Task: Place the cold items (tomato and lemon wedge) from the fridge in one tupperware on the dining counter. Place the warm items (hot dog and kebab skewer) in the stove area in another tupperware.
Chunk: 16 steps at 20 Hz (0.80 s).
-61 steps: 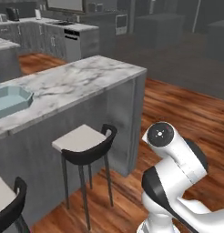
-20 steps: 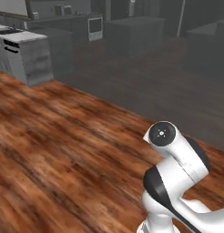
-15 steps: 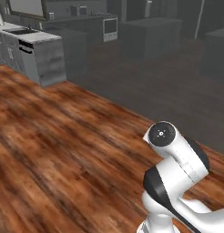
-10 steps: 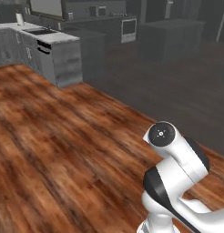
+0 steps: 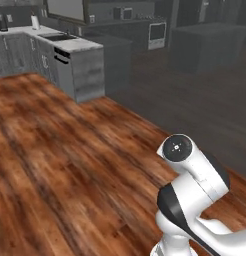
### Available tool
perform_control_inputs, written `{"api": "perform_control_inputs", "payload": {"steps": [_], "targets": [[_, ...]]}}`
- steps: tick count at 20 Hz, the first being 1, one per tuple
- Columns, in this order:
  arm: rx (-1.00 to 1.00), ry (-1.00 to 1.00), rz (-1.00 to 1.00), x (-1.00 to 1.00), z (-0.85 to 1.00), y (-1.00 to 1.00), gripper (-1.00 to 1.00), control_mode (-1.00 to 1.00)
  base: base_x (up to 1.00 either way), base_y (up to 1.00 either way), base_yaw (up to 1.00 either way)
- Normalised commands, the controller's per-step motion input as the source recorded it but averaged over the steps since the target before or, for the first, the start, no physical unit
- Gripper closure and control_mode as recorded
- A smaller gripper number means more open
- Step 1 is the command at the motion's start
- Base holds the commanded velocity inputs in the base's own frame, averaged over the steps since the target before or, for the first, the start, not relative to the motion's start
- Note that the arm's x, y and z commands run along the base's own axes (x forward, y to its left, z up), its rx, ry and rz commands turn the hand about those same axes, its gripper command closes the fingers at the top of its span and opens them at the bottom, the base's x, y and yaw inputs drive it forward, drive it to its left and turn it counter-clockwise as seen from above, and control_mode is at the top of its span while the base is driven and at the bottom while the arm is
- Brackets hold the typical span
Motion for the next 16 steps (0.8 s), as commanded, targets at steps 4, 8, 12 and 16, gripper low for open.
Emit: {"api": "perform_control_inputs", "payload": {"steps": [4, 8, 12, 16], "targets": [[0.00, 0.00, 0.00, 0.00, 0.00, 0.00, -1.00, 1.00, 1.00, 0.00, 0.00], [0.00, 0.00, 0.00, 0.00, 0.00, 0.00, -1.00, 1.00, 1.00, 0.01, 0.00], [0.00, 0.00, 0.00, 0.00, 0.00, 0.00, -1.00, 1.00, 1.00, 0.12, 0.07], [0.00, 0.00, 0.00, 0.00, 0.00, 0.00, -1.00, 1.00, 1.00, 0.11, 0.17]]}}
